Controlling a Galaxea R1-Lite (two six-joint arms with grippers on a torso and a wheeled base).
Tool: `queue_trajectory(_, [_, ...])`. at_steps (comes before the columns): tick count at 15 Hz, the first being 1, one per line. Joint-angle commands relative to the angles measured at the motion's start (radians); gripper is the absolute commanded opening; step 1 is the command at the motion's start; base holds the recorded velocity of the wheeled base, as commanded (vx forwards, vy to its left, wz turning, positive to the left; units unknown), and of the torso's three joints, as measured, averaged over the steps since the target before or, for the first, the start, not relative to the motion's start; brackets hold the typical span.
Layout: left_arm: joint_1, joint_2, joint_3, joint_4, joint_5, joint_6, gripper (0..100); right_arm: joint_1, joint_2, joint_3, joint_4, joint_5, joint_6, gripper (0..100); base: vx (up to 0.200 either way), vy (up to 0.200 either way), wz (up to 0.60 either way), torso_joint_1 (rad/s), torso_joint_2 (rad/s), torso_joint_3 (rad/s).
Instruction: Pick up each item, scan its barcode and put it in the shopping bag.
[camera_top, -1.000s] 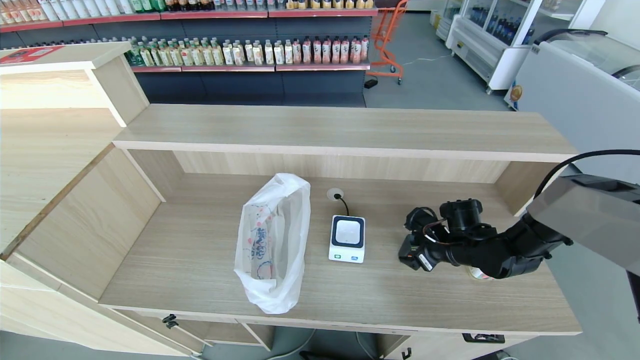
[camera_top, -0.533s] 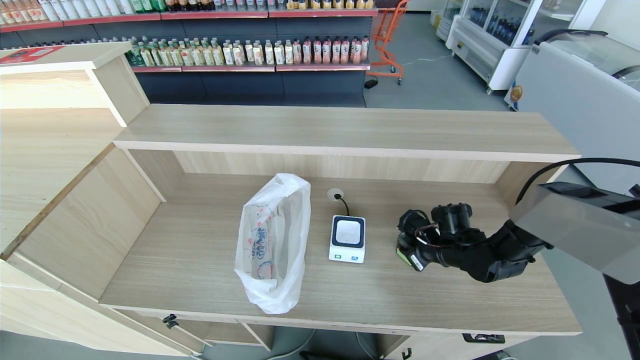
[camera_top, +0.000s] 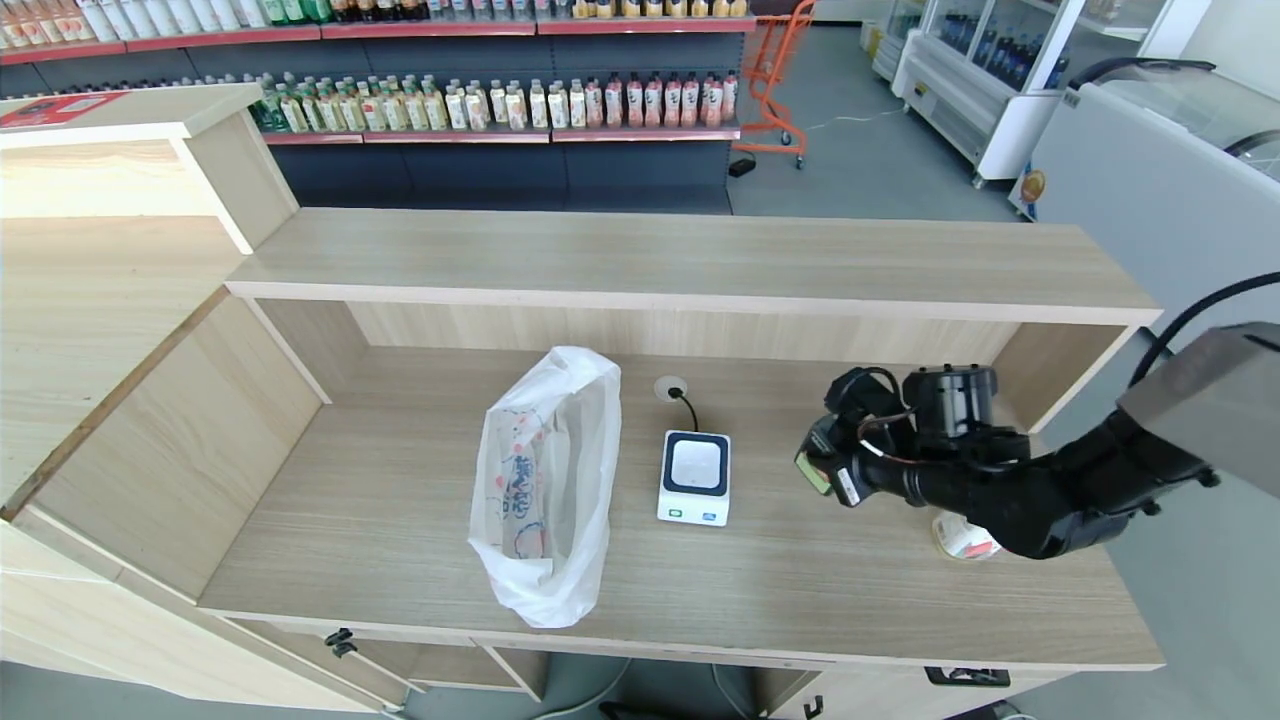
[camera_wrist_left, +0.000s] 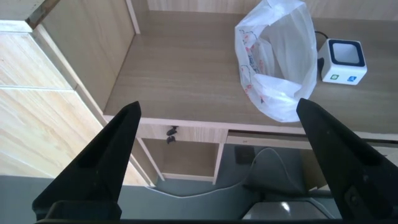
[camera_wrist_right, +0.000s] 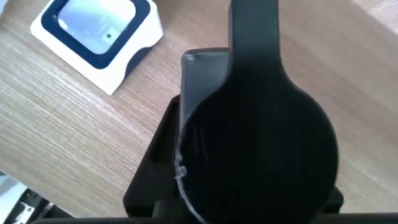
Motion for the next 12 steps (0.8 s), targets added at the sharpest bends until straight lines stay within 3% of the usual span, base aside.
queue_trajectory(1, [0.000,0.000,0.000,0.000,0.000,0.000,100,-0.054,-0.526,0.338,0.001,0.003,-0.089,0,0.000,0.000,0.00,0.000,0.00,0.000])
queue_trajectory(2, [0.000,0.000,0.000,0.000,0.000,0.000,100,-0.081,-0.611,0.424,0.001,0.007,-0.226,0,0.000,0.000,0.00,0.000,0.00,0.000])
queue_trajectory(3, [-0.002,0.000,0.000,0.000,0.000,0.000,100,-0.136,-0.672,0.453,0.004,0.053,-0.462,0,0.000,0.000,0.00,0.000,0.00,0.000])
queue_trajectory(6, [0.000,0.000,0.000,0.000,0.000,0.000,100,-0.155,-0.649,0.458,0.009,0.319,-0.819,0,0.000,0.000,0.00,0.000,0.00,0.000])
queue_trajectory(8, [-0.002,0.000,0.000,0.000,0.000,0.000,100,-0.181,-0.584,0.455,0.004,0.696,-1.393,0,0.000,0.000,0.00,0.000,0.00,0.000])
queue_trajectory(9, [0.000,0.000,0.000,0.000,0.000,0.000,100,-0.159,-0.538,0.450,0.003,0.860,-1.605,0,0.000,0.000,0.00,0.000,0.00,0.000])
queue_trajectory(10, [0.000,0.000,0.000,0.000,0.000,0.000,100,-0.118,-0.489,0.456,0.010,0.978,-1.780,0,0.000,0.000,0.00,0.000,0.00,0.000])
queue_trajectory(12, [0.000,0.000,0.000,0.000,0.000,0.000,100,-0.049,-0.420,0.461,0.026,1.067,-2.026,0,0.000,0.000,0.00,0.000,0.00,0.000])
